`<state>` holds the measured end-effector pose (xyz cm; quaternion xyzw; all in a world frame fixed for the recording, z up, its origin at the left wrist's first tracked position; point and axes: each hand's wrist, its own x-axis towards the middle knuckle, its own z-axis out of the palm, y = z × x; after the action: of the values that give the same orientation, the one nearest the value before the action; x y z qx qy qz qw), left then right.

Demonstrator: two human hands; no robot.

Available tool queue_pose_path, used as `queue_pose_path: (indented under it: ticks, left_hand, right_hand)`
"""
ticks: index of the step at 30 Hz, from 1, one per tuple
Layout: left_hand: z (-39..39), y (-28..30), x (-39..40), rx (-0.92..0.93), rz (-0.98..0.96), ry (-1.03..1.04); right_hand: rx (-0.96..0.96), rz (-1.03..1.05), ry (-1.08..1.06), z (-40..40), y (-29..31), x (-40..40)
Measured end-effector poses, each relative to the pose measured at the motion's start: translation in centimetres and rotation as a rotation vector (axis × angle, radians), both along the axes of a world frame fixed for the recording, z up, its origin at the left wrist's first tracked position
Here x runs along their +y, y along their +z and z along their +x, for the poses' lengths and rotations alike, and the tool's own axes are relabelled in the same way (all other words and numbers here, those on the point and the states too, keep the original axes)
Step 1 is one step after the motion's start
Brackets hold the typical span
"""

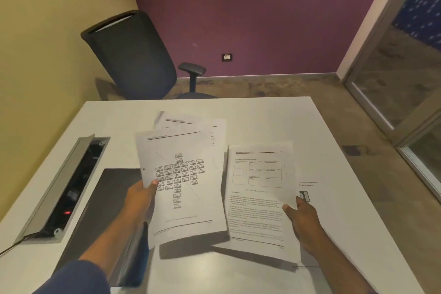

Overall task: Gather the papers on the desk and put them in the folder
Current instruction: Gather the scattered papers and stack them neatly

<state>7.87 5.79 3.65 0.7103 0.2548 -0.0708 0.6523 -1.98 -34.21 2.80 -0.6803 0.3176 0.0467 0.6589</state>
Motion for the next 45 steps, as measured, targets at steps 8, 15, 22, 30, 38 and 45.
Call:
queue_pose_path:
  ticks: [8, 15, 22, 30, 38, 45]
  left_hand:
    - [-3.8, 0.8, -5.1, 0.105, -0.054, -0.338]
    - [-5.6, 2.9, -7.5, 0.056, -0.396, -0.446]
    - [-5.9, 3.4, -8.3, 0.055, -0.423, -0.426]
    - [-5.3, 5.3, -8.6, -0.089, -0.278, -0.557]
    - [-5.3, 6.7, -8.7, -0.332, -0.14, -0.492]
    - [-6.2, 6.9, -8.5, -0.363, -0.136, -0.526]
  right_hand:
    - [-0.073, 0.137, 0.105, -0.1, 2.4, 2.5]
    - [-0.081, 0.298, 0.246, -0.6, 4.3, 3.9]
    - [-0.021, 0.486, 0.258, -0.8, 5.5, 4.6]
    - [-0.217, 0.126, 0.458, -0.4, 7.0, 5.5]
    - [-0.26, -0.105, 0.321, 0.2, 7.0, 5.8]
    - [-0.387, -0.084, 0.361, -0.6, 7.0, 5.4]
